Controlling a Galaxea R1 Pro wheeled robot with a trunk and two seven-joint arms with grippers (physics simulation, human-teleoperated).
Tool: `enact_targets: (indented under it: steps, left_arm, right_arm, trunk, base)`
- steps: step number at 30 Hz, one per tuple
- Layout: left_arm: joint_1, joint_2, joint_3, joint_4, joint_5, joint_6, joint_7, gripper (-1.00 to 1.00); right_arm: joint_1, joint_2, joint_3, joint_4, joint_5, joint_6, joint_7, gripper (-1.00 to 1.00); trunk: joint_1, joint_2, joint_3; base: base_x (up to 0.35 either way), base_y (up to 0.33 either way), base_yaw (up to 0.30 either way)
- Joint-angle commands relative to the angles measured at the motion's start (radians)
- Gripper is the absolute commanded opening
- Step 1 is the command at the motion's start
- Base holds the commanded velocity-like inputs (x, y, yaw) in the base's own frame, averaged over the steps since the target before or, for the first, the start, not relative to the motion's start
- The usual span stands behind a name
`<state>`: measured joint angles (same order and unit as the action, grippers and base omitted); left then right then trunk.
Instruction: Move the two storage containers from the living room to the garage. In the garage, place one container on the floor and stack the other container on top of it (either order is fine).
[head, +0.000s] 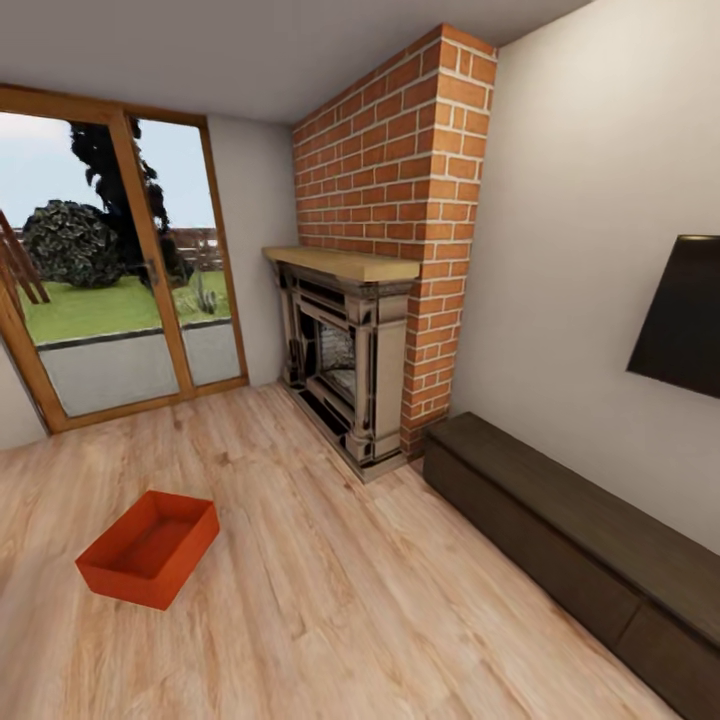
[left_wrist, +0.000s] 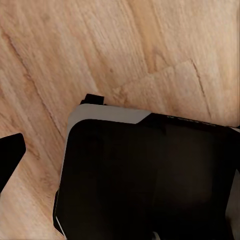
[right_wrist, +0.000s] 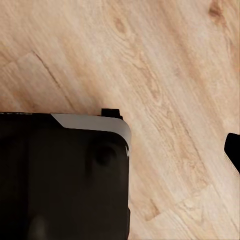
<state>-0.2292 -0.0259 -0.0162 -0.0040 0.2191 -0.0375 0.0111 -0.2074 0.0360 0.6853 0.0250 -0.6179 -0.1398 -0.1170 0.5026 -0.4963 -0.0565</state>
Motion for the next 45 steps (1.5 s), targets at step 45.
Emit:
enact_targets:
  steps: [45]
  left_arm:
    - [-0.001,0.0,-0.002,0.001,0.006,-0.004,0.0,1.0]
  right_arm:
    - [-0.001,0.001,0.008,0.003,-0.011,-0.004,-0.001,1.0]
  trunk:
    - [0.001,-0.002,-0.002]
  base:
    - [0.324,0.0,0.162]
